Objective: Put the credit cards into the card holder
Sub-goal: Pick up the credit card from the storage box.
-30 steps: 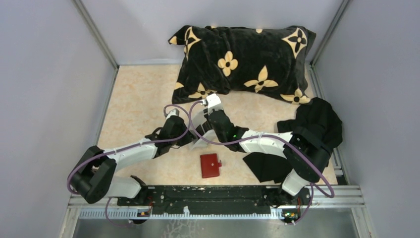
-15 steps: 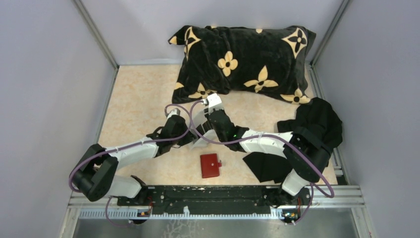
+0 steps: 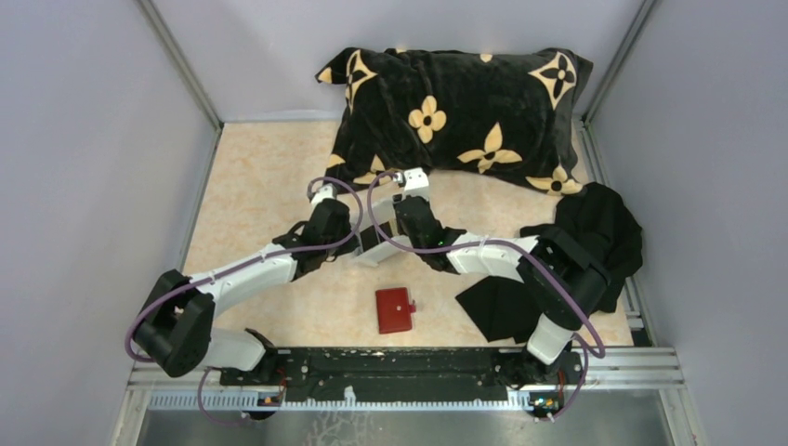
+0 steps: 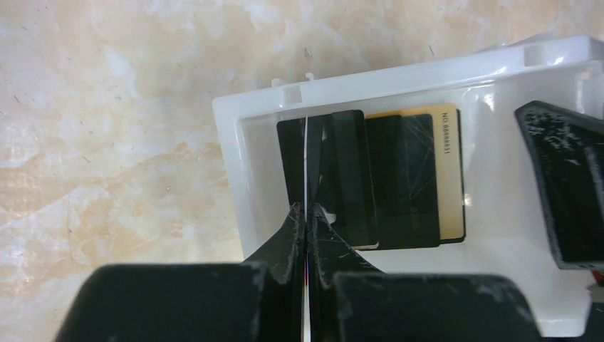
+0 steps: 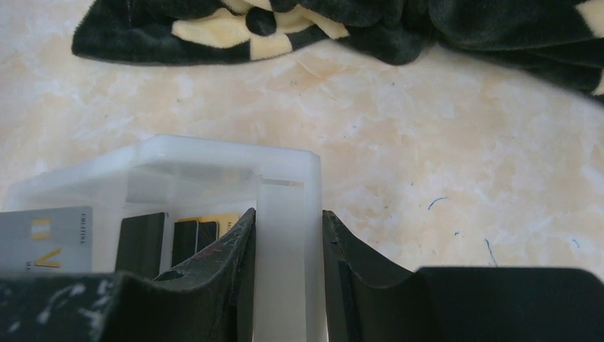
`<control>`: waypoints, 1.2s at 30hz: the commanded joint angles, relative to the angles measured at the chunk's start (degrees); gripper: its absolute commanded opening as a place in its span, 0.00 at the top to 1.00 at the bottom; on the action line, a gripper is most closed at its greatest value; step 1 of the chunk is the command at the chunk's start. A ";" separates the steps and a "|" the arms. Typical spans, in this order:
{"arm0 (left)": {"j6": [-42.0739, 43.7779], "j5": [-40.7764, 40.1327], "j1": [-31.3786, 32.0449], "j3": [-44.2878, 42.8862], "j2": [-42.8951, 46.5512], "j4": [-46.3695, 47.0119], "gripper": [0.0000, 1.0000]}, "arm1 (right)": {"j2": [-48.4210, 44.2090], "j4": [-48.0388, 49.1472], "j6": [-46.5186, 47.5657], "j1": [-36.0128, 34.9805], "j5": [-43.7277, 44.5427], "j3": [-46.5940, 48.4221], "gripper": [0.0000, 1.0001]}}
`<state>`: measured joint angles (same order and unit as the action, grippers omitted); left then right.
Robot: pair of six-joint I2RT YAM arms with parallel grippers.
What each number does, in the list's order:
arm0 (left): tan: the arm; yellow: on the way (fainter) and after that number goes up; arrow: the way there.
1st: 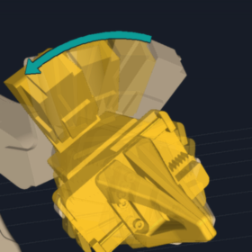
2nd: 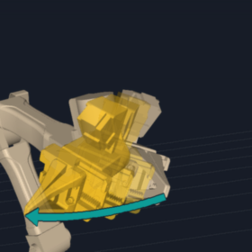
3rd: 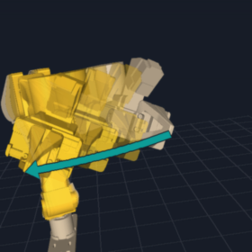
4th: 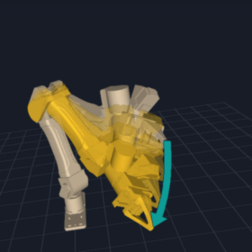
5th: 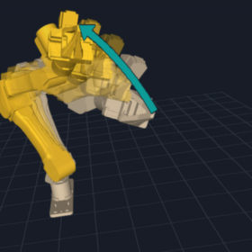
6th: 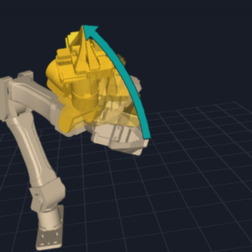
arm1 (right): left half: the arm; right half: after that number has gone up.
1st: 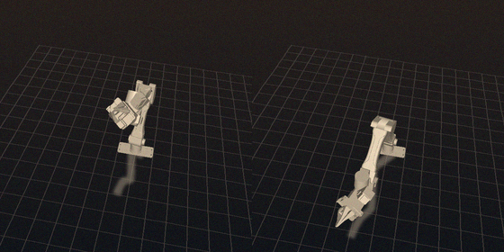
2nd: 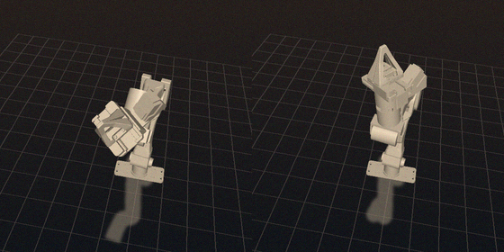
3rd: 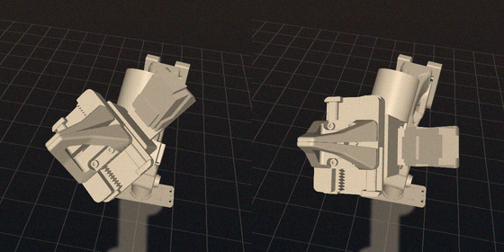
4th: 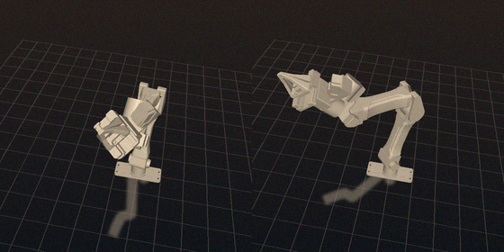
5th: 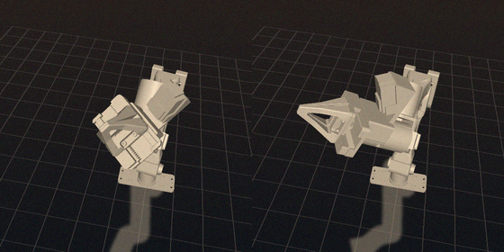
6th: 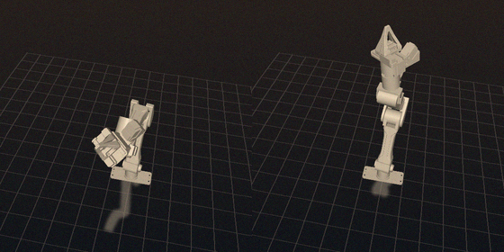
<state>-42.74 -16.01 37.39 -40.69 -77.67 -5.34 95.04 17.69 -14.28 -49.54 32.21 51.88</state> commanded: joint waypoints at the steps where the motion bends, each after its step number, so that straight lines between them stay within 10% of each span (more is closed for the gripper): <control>1: 3.11 -1.70 -0.38 -2.56 0.94 -1.56 1.00 | 2.27 -0.31 -1.92 0.41 -0.79 1.16 0.99; 9: 4.16 -1.55 -0.64 -4.32 1.07 -0.43 1.00 | 2.23 -1.03 -1.90 0.43 -0.52 1.38 0.63; 21: 6.86 -2.64 -1.15 -6.82 2.74 2.20 1.00 | 0.07 -1.46 0.41 0.44 -0.74 3.06 0.50; 27: 7.91 -1.75 -1.66 -7.52 5.43 3.39 1.00 | -8.03 -2.61 0.00 0.43 1.42 4.85 0.03; 36: 6.20 8.70 -2.26 -1.73 12.82 9.66 1.00 | -15.54 -2.77 -5.21 0.47 -10.37 2.41 0.20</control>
<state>-36.14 -13.69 35.53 -45.36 -68.55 -0.75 83.24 12.80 -16.93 -49.21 28.95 55.18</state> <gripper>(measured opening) 0.007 0.864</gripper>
